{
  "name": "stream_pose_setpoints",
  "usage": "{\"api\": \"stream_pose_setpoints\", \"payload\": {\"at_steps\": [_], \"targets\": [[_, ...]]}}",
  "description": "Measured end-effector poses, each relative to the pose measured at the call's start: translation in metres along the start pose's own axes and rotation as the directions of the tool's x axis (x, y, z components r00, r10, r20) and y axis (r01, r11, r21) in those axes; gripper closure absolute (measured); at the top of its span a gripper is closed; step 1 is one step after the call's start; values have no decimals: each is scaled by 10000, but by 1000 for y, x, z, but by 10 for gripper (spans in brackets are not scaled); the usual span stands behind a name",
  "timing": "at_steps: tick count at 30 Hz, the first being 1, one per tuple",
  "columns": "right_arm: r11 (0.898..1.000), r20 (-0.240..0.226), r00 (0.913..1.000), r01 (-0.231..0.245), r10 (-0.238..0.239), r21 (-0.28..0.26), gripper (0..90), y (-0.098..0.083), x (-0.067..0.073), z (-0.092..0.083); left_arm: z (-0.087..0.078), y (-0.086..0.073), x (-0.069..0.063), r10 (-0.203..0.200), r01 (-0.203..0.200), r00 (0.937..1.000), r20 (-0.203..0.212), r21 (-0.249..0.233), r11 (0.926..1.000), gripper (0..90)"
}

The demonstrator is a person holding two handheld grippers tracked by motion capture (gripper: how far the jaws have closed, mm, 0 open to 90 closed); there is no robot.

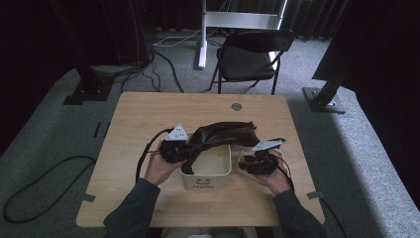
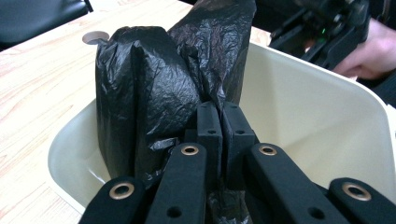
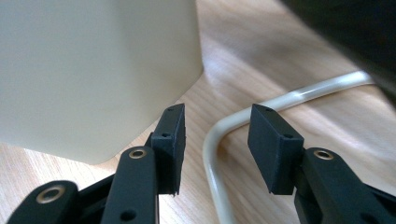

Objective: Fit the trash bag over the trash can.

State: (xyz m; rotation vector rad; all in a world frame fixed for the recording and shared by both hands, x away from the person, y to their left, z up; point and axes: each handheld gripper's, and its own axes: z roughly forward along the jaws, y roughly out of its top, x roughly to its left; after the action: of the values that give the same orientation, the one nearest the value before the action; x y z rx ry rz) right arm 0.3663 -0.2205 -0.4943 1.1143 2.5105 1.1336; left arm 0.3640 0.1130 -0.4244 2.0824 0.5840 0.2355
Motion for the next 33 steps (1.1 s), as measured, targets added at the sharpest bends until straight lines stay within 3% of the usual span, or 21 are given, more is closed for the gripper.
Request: {"api": "stream_pose_setpoints", "payload": {"at_steps": [11, 23, 33], "targets": [[9966, 569, 9981, -178, 224, -802, 550, 6, -13, -31, -10, -2, -3, 63, -64, 10000, -33, -76, 10000, 878], [9879, 859, 9962, 31, 104, -1550, 539, 20, -12, -62, -15, -17, -11, 72, -75, 9999, 92, 308, 9995, 866], [9829, 971, 9952, 304, -129, -1815, 529, 36, -8, -68, -18, -23, -9, -141, 134, 9996, 240, 281, 9995, 863]]}}
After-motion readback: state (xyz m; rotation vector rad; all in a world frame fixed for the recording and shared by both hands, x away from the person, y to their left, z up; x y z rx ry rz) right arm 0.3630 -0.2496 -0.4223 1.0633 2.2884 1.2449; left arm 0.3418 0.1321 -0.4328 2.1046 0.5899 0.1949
